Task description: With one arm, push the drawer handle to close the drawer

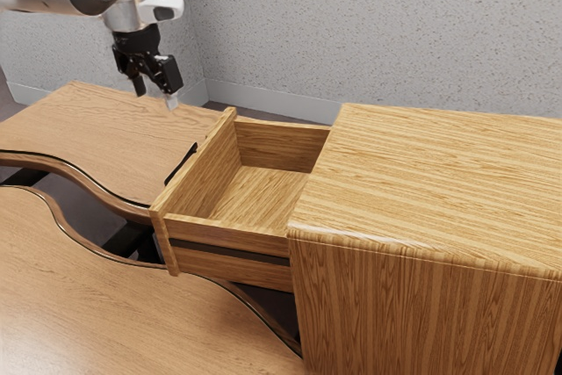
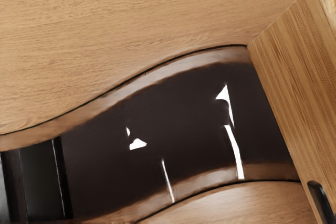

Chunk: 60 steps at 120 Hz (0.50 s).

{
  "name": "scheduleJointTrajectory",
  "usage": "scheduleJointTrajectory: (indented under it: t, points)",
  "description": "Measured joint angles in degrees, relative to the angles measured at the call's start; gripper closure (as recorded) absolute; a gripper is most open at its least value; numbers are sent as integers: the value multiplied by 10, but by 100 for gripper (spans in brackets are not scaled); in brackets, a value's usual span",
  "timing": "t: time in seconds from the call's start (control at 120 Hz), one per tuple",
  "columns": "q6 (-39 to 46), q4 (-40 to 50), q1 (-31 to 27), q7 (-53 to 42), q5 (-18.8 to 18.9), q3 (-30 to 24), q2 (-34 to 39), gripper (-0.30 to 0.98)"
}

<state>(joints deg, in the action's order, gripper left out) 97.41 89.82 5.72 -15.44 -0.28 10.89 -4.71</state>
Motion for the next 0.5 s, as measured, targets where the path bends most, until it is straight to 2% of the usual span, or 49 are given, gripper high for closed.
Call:
scheduleJointTrajectory:
  t: [0.183,0.267,0.367,0.433,0.5]
  points:
    - [-9,-20,-2,0,3,-3,2,0]
    - [-11,2,0,-2,4,-4,31,2]
    - [-4,95,6,-23,15,-3,106,26]
    - [4,123,-1,-48,34,-3,122,43]
    - [29,172,-3,-98,54,-3,129,55]
